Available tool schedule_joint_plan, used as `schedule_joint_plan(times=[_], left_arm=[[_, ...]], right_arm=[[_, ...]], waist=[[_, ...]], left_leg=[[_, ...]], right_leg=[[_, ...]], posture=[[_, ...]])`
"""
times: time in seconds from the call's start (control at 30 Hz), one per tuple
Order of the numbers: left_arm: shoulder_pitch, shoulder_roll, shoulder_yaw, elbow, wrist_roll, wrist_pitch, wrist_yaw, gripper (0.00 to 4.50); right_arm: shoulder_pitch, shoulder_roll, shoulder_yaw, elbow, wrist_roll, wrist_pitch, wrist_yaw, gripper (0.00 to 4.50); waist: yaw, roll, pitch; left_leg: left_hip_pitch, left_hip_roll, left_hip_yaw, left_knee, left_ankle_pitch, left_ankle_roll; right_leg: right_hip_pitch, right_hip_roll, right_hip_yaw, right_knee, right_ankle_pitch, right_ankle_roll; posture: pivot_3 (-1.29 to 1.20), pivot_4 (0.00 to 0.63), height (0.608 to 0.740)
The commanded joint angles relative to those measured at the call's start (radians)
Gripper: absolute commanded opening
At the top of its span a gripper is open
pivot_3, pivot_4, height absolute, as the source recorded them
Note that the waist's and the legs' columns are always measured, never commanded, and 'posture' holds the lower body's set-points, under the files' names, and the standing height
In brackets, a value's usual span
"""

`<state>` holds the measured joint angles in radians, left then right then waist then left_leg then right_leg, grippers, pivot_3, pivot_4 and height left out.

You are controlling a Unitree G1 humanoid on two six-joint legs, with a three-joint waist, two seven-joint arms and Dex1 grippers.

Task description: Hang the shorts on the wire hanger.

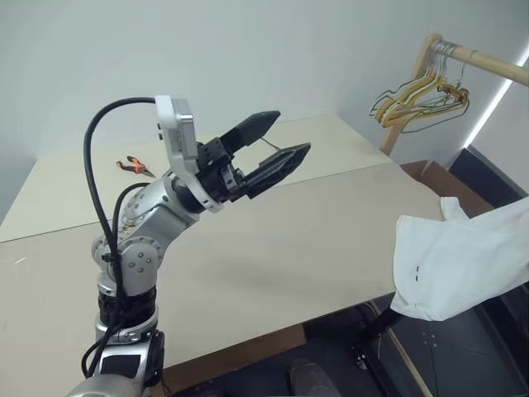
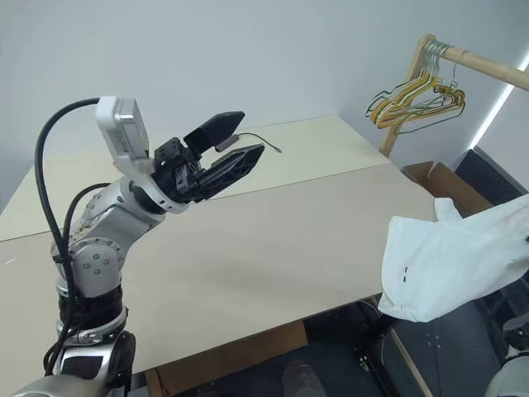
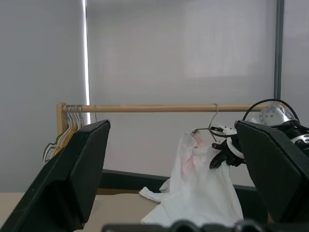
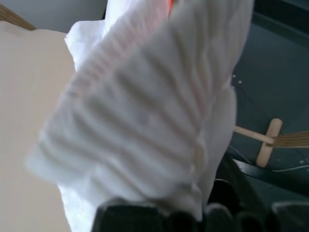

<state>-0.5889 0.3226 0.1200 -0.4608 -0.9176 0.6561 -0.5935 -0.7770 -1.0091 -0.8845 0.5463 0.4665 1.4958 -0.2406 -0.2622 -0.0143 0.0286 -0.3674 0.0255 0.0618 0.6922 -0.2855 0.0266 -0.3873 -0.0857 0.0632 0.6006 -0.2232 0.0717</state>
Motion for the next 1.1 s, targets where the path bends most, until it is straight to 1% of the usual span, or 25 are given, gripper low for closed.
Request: schedule_joint_plan(times=[0.03,0.1,0.2,0.23,0.3,0.4,0.53,0.6,0.77,0.83,0.9,0.93,0.97,1.03,1.07,1.1], left_arm=[[-0.008,0.016,0.004,-0.030,-0.034,-0.002,-0.005,4.50],[-0.009,0.027,0.001,-0.029,-0.036,-0.002,-0.011,4.50],[-0.013,0.041,0.000,-0.021,-0.043,-0.006,-0.020,4.50],[-0.015,0.044,0.000,-0.018,-0.044,-0.007,-0.021,4.50],[-0.020,0.048,0.001,-0.013,-0.048,-0.008,-0.025,4.50],[-0.023,0.051,-0.001,-0.006,-0.046,-0.010,-0.031,4.50],[-0.025,0.056,0.000,-0.001,-0.047,-0.009,-0.040,4.50],[-0.026,0.057,0.000,0.001,-0.046,-0.010,-0.042,4.50],[-0.031,0.059,-0.001,0.003,-0.044,-0.011,-0.044,4.50],[-0.027,0.065,0.001,0.000,-0.040,-0.012,-0.044,4.50],[-0.018,0.076,0.006,-0.005,-0.030,-0.013,-0.036,4.50],[-0.003,0.088,0.012,-0.011,-0.016,-0.015,-0.027,4.50],[0.024,0.106,0.021,-0.018,0.002,-0.022,-0.029,4.50],[0.077,0.147,0.039,-0.031,0.029,-0.036,-0.042,4.50],[0.099,0.171,0.045,-0.035,0.037,-0.033,-0.049,4.50],[0.130,0.207,0.056,-0.039,0.039,-0.025,-0.070,4.50]], right_arm=[[-0.015,-0.001,0.018,-0.072,-0.034,-0.032,0.019,2.53],[-0.009,0.008,0.038,-0.095,-0.057,-0.047,0.026,3.15],[-0.007,0.026,0.057,-0.143,-0.089,-0.060,0.029,4.23],[-0.008,0.030,0.062,-0.156,-0.098,-0.063,0.031,4.47],[-0.020,0.054,0.063,-0.219,-0.123,-0.080,0.012,4.47],[-0.006,0.080,0.126,-0.345,-0.180,-0.137,-0.014,4.47],[0.047,0.101,0.232,-0.521,-0.258,-0.258,-0.020,4.47],[0.075,0.108,0.261,-0.568,-0.293,-0.318,-0.021,4.47],[0.174,0.121,0.366,-0.674,-0.439,-0.622,-0.059,4.47],[0.210,0.130,0.395,-0.694,-0.517,-0.824,-0.104,4.47],[0.223,0.152,0.399,-0.719,-0.549,-1.032,-0.122,4.47],[0.221,0.164,0.412,-0.753,-0.531,-1.110,-0.083,4.47],[0.213,0.178,0.438,-0.791,-0.482,-1.143,-0.004,4.47],[0.216,0.211,0.486,-0.819,-0.350,-1.184,0.192,4.47],[0.225,0.227,0.512,-0.824,-0.306,-1.198,0.268,4.47],[0.255,0.241,0.552,-0.845,-0.235,-1.188,0.375,4.47]], waist=[[0.002,0.000,0.000],[0.004,0.000,0.000],[0.005,0.000,0.000],[0.004,0.000,0.000],[0.005,0.000,0.000],[0.005,0.003,0.000],[0.005,0.005,0.001],[0.005,0.005,0.001],[0.006,0.005,0.001],[0.005,0.005,0.001],[0.004,0.005,0.001],[0.004,0.005,0.001],[0.003,0.006,0.001],[-0.003,0.006,0.001],[-0.003,0.004,0.003],[-0.002,0.002,0.003]], left_leg=[[0.000,0.000,0.000,0.000,0.000,0.000],[0.000,0.000,0.000,0.000,0.000,0.000],[0.000,0.000,0.000,0.000,0.000,0.000],[0.000,0.000,0.000,0.000,0.000,0.000],[0.000,0.000,0.000,0.000,0.000,0.000],[0.000,0.000,0.000,0.000,0.000,0.000],[0.000,0.000,0.000,0.000,0.000,0.000],[0.000,0.000,0.000,-0.001,0.000,0.000],[0.000,0.000,0.000,-0.001,0.000,0.001],[0.000,0.000,0.000,-0.001,0.000,0.001],[0.000,0.000,0.000,-0.001,0.000,0.001],[0.000,0.000,0.000,-0.001,0.000,0.001],[0.000,0.000,0.000,-0.001,0.000,0.001],[0.002,0.000,0.001,-0.002,0.000,0.001],[0.006,0.001,0.001,-0.004,0.000,0.001],[0.009,0.003,0.001,-0.005,0.000,0.001]], right_leg=[[0.000,0.000,0.000,0.000,0.000,0.000],[0.000,0.000,0.000,0.000,0.000,0.000],[0.000,0.000,0.000,0.000,0.000,0.000],[0.000,0.000,0.000,0.000,0.000,0.000],[0.000,0.000,0.000,0.000,0.000,0.001],[0.000,0.000,0.000,0.000,0.002,0.004],[-0.001,0.000,0.000,0.000,0.002,0.004],[-0.001,0.000,0.000,0.000,0.002,0.004],[-0.001,0.000,0.001,-0.001,0.002,0.005],[-0.001,0.000,0.001,-0.001,0.002,0.005],[-0.002,0.000,0.001,-0.001,0.002,0.005],[-0.002,0.000,0.001,-0.001,0.002,0.005],[-0.002,0.000,0.001,-0.001,0.002,0.005],[-0.001,0.001,0.003,0.000,0.002,0.005],[0.001,0.003,0.005,0.000,0.002,0.005],[0.003,0.005,0.005,0.000,0.002,0.004]], posture=[[-0.22,0.000,0.740],[-0.22,0.000,0.740],[-0.22,0.000,0.740],[-0.22,0.000,0.740],[-0.23,0.000,0.740],[-0.23,0.000,0.740],[-0.23,0.000,0.740],[-0.23,0.000,0.740],[-0.22,0.000,0.740],[-0.21,0.000,0.740],[-0.20,0.000,0.740],[-0.20,0.000,0.740],[-0.19,0.000,0.740],[-0.17,0.000,0.740],[-0.16,0.000,0.740],[-0.15,0.000,0.740]])
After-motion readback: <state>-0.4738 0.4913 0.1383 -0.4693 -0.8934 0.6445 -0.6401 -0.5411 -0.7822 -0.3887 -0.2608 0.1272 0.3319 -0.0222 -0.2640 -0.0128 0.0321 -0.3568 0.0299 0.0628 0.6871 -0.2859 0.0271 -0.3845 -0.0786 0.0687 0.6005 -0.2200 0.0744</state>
